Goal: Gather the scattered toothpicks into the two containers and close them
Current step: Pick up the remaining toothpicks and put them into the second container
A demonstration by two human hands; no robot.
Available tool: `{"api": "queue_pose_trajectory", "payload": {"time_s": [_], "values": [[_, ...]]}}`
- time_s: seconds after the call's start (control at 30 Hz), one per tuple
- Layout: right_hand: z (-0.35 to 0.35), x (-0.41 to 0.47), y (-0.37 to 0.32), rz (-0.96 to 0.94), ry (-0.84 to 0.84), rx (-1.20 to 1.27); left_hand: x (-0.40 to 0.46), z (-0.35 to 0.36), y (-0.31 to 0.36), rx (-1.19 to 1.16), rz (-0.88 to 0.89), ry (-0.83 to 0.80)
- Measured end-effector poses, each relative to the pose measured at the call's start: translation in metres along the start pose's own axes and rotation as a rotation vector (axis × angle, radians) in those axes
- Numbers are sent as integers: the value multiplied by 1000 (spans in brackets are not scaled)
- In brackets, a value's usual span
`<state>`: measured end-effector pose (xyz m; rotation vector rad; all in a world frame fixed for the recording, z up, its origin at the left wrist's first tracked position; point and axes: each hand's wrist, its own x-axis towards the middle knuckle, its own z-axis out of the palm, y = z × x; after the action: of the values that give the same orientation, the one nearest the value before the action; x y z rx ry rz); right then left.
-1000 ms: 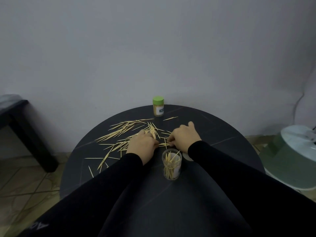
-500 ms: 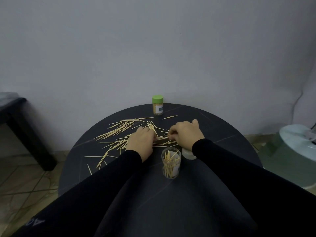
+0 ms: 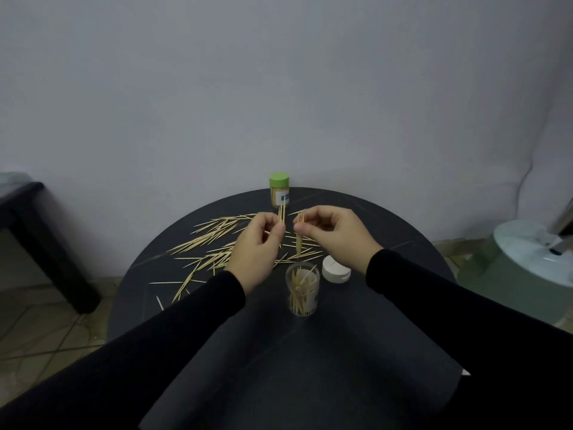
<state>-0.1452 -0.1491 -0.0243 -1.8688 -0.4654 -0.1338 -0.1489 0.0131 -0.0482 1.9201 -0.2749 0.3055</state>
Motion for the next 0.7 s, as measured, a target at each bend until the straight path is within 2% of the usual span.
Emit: {"api": "queue_pose_trajectory", "payload": {"time_s": [0.13, 0.33, 0.57, 0.63, 0.7], "values": [[-1, -13, 3, 1, -59, -40, -21, 5, 0, -186, -41, -111], [-6, -23, 9, 27, -167, -194, -40, 8, -11, -280, -104, -138], [-17, -22, 17, 128, -315, -428, -47, -1, -23, -198, -145, -159], [-21, -22, 18, 184, -397, -503, -46, -6, -24, -143, -85, -143], [-21, -23, 18, 217, -456, -590, -44, -9, -22, 36, 83, -160]]}}
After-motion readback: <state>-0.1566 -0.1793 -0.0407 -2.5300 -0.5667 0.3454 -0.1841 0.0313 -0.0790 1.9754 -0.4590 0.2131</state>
